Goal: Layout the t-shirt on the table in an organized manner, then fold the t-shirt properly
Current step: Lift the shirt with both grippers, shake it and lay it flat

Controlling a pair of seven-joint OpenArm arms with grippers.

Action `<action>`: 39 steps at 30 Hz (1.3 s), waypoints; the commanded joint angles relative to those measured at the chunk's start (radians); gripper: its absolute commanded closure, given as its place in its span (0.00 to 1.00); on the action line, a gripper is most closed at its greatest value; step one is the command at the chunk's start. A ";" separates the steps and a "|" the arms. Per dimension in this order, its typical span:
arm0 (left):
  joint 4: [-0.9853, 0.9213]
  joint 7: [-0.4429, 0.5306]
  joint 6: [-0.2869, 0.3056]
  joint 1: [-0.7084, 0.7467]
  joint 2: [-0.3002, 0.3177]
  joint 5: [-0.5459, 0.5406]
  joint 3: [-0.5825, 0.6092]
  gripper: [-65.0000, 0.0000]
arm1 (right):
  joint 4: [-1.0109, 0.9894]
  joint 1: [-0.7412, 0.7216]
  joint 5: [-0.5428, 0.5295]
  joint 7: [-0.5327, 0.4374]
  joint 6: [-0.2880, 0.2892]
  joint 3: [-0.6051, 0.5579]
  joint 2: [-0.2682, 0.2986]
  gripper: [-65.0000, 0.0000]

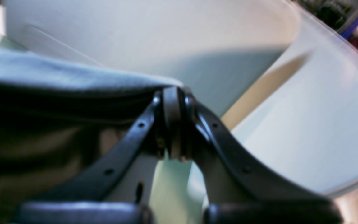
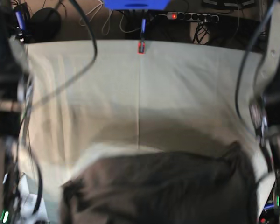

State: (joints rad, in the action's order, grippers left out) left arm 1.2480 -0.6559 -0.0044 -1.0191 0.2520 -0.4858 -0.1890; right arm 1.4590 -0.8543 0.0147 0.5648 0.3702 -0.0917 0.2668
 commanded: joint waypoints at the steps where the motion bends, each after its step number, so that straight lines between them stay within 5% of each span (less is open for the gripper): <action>1: 0.003 0.025 0.005 -0.082 0.005 -0.009 0.015 1.00 | 0.016 -0.075 -0.009 -0.039 0.013 0.013 0.007 1.00; 7: -0.006 0.028 0.007 -0.215 -0.010 -0.011 0.046 1.00 | 0.012 -0.191 -0.011 -0.059 0.014 0.048 0.052 1.00; 11: 0.072 0.015 0.005 -0.178 -0.015 -0.011 0.042 1.00 | 0.036 -0.125 -0.012 -0.067 0.014 0.050 0.084 1.00; 19: 0.319 0.021 0.002 0.329 0.027 -0.011 0.018 1.00 | 0.273 0.369 -0.011 -0.091 0.014 0.145 0.055 1.00; 26: 0.405 0.026 0.007 0.820 -0.044 -0.012 -0.198 1.00 | 0.305 0.804 -0.009 -0.262 0.014 0.231 -0.030 1.00; 31: 0.416 0.023 0.008 1.015 -0.121 -0.014 -0.349 1.00 | 0.273 0.964 -0.009 -0.343 0.014 0.266 -0.048 1.00; 39: 0.491 0.017 0.010 1.198 -0.197 -0.014 -0.456 1.00 | 0.171 1.018 -0.009 -0.352 0.014 0.364 -0.041 1.00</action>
State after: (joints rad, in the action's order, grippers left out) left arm 1.7180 -0.6662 0.0048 0.1905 0.0429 -0.5011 -0.6399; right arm 1.6119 0.1753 0.0113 0.2386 0.3954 0.2661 0.2150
